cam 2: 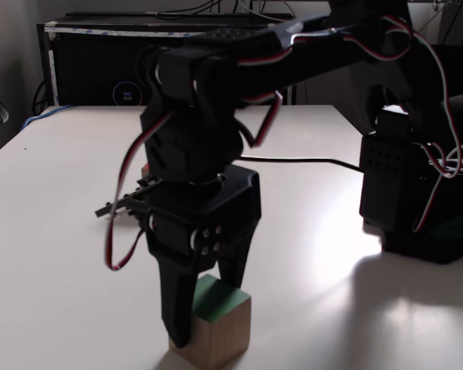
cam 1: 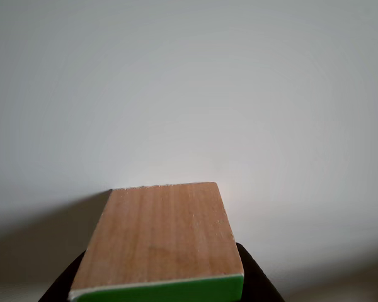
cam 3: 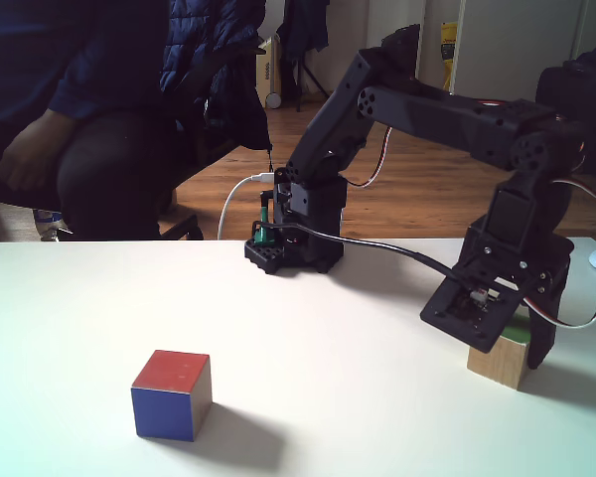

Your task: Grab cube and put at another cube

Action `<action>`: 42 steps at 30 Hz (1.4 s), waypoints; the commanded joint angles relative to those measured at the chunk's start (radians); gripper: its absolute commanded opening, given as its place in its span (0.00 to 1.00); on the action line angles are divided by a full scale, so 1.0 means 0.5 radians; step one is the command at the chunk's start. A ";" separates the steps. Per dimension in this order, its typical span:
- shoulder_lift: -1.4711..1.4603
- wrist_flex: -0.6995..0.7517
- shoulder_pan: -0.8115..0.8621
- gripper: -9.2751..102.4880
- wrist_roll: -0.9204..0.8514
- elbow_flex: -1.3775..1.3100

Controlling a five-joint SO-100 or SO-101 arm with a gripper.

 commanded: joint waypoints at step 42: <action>1.580 0.129 1.786 0.24 -0.144 0.657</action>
